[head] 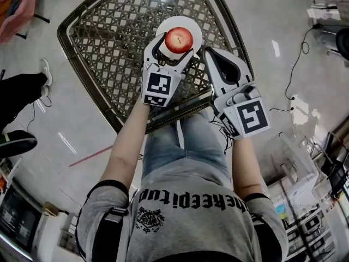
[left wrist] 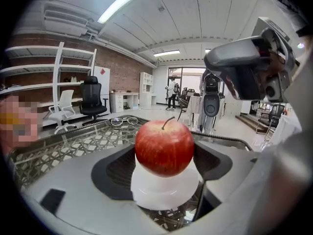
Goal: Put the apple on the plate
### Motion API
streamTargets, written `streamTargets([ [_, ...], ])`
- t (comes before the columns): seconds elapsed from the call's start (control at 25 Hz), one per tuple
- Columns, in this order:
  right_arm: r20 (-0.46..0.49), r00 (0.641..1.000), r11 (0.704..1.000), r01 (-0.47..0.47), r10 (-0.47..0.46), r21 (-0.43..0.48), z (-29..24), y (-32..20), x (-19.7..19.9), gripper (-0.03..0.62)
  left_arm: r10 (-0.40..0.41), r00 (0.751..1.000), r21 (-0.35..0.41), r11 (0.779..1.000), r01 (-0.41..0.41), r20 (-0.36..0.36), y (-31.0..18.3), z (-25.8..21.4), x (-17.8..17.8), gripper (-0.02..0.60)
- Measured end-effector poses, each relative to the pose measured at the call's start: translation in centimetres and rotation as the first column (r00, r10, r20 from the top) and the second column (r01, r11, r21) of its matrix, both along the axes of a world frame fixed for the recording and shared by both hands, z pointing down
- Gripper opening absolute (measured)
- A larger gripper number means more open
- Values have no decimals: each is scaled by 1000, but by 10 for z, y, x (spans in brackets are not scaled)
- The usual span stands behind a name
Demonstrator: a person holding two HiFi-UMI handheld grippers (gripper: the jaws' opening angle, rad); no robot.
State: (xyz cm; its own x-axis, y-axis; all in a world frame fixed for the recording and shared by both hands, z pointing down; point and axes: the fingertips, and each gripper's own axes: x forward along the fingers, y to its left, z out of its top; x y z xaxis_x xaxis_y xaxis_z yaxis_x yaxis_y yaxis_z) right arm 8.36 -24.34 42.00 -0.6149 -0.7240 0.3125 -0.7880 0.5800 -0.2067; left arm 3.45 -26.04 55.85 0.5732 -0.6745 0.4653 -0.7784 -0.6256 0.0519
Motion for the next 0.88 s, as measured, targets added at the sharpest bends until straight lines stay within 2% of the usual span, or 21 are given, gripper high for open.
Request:
streamTargets([
  [0.88,-7,1000,1000,0,0,-15,12,-5,5,18,0,997,-44,999,4,80,-5,35,-1,407],
])
